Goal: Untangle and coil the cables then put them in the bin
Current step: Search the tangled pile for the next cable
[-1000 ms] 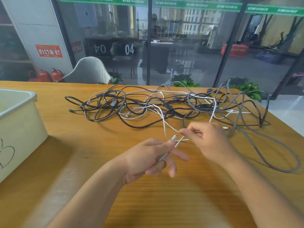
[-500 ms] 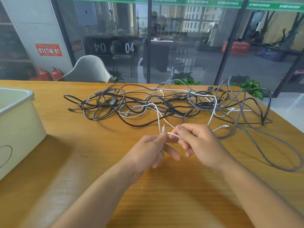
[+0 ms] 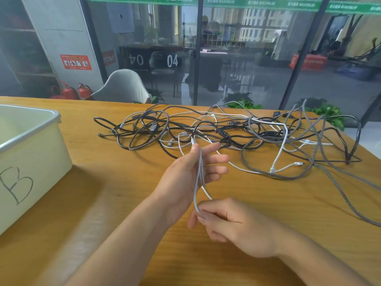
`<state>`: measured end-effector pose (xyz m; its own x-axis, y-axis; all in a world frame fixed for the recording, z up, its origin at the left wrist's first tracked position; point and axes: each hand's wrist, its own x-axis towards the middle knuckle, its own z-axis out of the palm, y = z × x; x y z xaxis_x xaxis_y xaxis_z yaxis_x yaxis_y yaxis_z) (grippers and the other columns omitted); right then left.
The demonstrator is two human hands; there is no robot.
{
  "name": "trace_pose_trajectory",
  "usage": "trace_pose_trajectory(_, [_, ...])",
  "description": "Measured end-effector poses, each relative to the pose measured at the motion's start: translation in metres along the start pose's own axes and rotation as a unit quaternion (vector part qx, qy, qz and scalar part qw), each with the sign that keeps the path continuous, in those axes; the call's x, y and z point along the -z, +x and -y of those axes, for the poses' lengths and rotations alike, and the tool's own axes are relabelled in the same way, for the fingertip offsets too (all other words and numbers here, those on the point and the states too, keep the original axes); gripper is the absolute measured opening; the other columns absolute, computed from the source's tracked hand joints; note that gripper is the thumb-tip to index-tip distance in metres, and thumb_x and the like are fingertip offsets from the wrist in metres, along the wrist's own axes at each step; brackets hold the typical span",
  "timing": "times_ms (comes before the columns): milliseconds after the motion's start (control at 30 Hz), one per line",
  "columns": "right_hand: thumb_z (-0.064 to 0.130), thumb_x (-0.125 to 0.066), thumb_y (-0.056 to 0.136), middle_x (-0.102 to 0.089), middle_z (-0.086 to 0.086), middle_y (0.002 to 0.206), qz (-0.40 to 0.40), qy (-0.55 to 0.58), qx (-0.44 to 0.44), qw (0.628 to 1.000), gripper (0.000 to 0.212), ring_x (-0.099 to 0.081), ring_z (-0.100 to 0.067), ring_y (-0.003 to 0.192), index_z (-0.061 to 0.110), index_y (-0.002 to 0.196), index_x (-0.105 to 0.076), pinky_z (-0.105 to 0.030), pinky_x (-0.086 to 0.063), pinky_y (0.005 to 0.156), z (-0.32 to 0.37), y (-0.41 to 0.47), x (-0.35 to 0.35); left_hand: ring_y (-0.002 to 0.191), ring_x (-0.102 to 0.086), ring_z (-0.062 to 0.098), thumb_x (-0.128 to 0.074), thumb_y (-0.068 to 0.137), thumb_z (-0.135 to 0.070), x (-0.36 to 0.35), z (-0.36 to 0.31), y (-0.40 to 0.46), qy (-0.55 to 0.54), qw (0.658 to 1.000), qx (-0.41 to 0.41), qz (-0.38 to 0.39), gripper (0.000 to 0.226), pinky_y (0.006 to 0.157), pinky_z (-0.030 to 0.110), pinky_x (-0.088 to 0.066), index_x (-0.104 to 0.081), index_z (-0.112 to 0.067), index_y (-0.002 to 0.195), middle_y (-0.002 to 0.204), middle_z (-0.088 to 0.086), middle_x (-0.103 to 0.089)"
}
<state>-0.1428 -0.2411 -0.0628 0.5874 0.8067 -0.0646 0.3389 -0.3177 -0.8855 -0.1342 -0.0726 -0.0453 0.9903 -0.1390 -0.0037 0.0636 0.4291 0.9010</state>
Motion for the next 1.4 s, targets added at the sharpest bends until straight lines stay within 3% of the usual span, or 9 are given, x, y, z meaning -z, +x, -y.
trace_pose_trajectory(100, [0.031,-0.044,0.112,-0.042,-0.001,0.063,-0.002,-0.001,-0.005,1.0,0.027,-0.035,-0.031,0.063,0.023,0.105,-0.07,-0.044,-0.032,0.061,-0.01,0.003,0.003,0.076,-0.069,0.015,-0.029,0.112,-0.039,-0.002,-0.003,-0.003,-0.019,0.999,0.002,0.025,0.051,0.071,0.022,-0.056,-0.064,-0.01,0.134,0.114,0.01,-0.075])
trace_pose_trajectory(267, [0.032,-0.047,0.111,-0.043,0.012,0.061,-0.028,-0.065,-0.015,0.997,0.029,-0.04,-0.01,0.06,0.023,0.103,-0.072,-0.03,-0.034,0.061,-0.013,0.003,0.017,0.043,-0.043,0.007,-0.034,0.11,-0.042,-0.002,-0.009,-0.008,-0.007,0.999,0.01,0.05,0.05,0.046,0.02,-0.039,-0.07,-0.014,0.13,0.094,0.002,-0.073])
trace_pose_trajectory(467, [0.049,-0.064,0.099,-0.044,0.01,0.06,-0.083,-0.155,-0.051,0.983,0.03,-0.038,-0.008,0.059,0.025,0.085,-0.075,-0.025,-0.029,0.056,-0.015,-0.007,0.056,0.032,-0.024,0.003,-0.041,0.103,-0.04,0.001,-0.014,-0.012,0.044,0.987,0.068,0.138,0.053,0.043,0.023,-0.02,-0.072,-0.002,0.123,0.061,0.0,-0.056])
trace_pose_trajectory(633, [0.061,-0.073,0.084,-0.044,0.005,0.056,-0.197,-0.219,-0.052,0.954,0.032,-0.036,-0.007,0.056,0.03,0.075,-0.071,-0.023,-0.029,0.055,-0.024,-0.018,0.081,0.035,-0.022,0.006,-0.039,0.106,-0.042,0.001,-0.009,-0.014,0.163,0.964,0.097,0.187,0.055,0.05,0.032,-0.015,-0.073,-0.002,0.123,0.064,0.007,-0.064])
trace_pose_trajectory(767, [0.067,-0.061,0.082,-0.054,0.004,0.061,-0.336,-0.275,0.019,0.901,0.044,-0.049,-0.009,0.066,0.025,0.072,-0.069,-0.019,-0.032,0.059,-0.023,-0.017,0.085,0.034,-0.025,0.006,-0.037,0.108,-0.042,-0.003,-0.003,-0.014,0.22,0.951,0.113,0.186,0.055,0.043,0.021,-0.024,-0.073,-0.003,0.121,0.071,0.01,-0.071])
trace_pose_trajectory(900, [0.055,-0.067,0.09,-0.044,0.013,0.049,-0.418,-0.254,0.055,0.87,0.039,-0.041,-0.011,0.051,0.023,0.068,-0.064,-0.019,-0.03,0.052,-0.014,-0.013,0.071,0.04,-0.026,0.01,-0.033,0.111,-0.042,-0.01,0.002,-0.015,0.269,0.942,0.106,0.173,0.052,0.055,0.016,-0.038,-0.071,-0.01,0.124,0.088,0.008,-0.078])
trace_pose_trajectory(1100, [0.043,-0.06,0.1,-0.045,0.016,0.047,-0.4,-0.16,0.053,0.901,0.034,-0.039,-0.007,0.047,0.028,0.069,-0.065,-0.016,-0.028,0.05,-0.002,-0.008,0.049,0.049,-0.032,0.014,-0.03,0.111,-0.048,-0.012,0.01,-0.012,0.306,0.942,0.098,0.094,0.049,0.079,0.027,-0.043,-0.068,-0.021,0.126,0.102,-0.001,-0.08])
trace_pose_trajectory(1200, [0.045,-0.05,0.101,-0.054,0.021,0.052,-0.363,-0.078,0.033,0.928,0.038,-0.053,0.0,0.055,0.023,0.08,-0.072,-0.019,-0.043,0.06,0.001,-0.005,0.042,0.053,-0.039,0.018,-0.029,0.111,-0.048,-0.012,0.012,-0.011,0.308,0.947,0.078,0.052,0.048,0.089,0.03,-0.045,-0.07,-0.024,0.124,0.096,-0.005,-0.08])
trace_pose_trajectory(1400, [0.03,-0.046,0.111,-0.054,0.003,0.056,-0.245,0.032,0.01,0.969,0.034,-0.05,-0.014,0.056,0.016,0.093,-0.071,-0.025,-0.044,0.057,0.0,-0.002,0.033,0.064,-0.059,0.013,-0.031,0.111,-0.046,-0.008,0.014,-0.006,0.26,0.965,0.018,-0.019,0.05,0.074,0.028,-0.047,-0.076,-0.024,0.114,0.072,0.001,-0.066])
